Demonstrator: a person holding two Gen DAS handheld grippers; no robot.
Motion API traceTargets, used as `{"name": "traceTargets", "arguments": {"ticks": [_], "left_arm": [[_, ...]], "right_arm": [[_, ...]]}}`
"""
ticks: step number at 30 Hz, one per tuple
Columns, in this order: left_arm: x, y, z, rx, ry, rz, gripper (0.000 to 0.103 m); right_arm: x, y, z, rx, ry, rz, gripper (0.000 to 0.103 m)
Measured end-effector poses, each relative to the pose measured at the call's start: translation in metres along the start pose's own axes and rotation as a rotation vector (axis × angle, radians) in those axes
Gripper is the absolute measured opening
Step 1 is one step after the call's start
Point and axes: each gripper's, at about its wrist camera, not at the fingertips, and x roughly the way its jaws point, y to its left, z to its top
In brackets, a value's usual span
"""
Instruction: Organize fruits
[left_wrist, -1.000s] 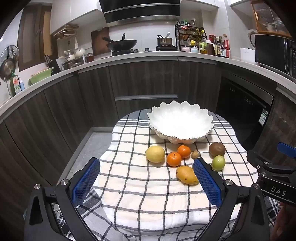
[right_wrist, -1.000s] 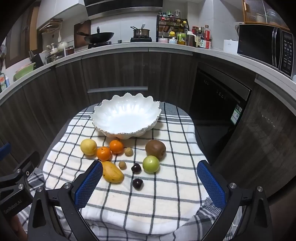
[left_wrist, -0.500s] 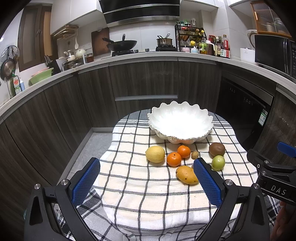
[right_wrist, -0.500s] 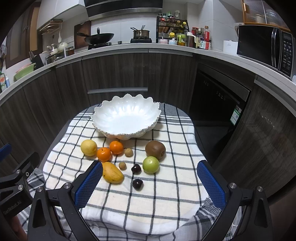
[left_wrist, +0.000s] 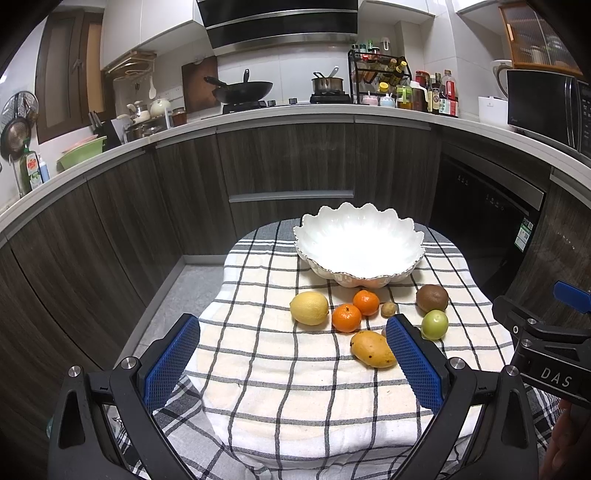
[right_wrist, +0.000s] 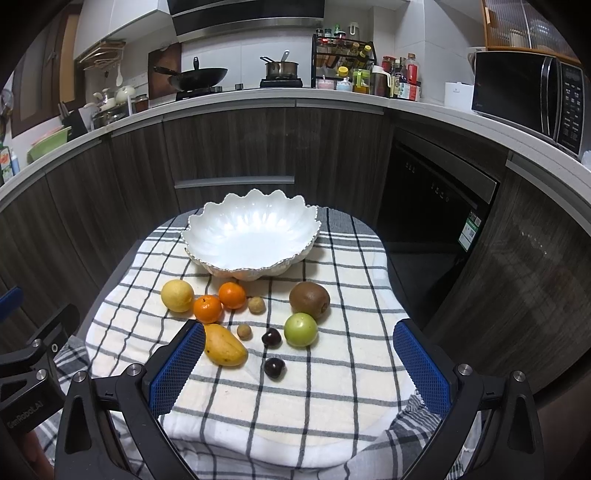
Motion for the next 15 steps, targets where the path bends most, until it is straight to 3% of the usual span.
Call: {"name": "traceTargets", "arguments": {"ticks": [15], "left_arm": [[-0.0027, -0.002, 0.0019, 0.004, -0.007, 0.003, 0.102]], "right_arm": [[-0.0054, -0.003, 0.0037, 0.004, -0.006, -0.002, 0.103]]}}
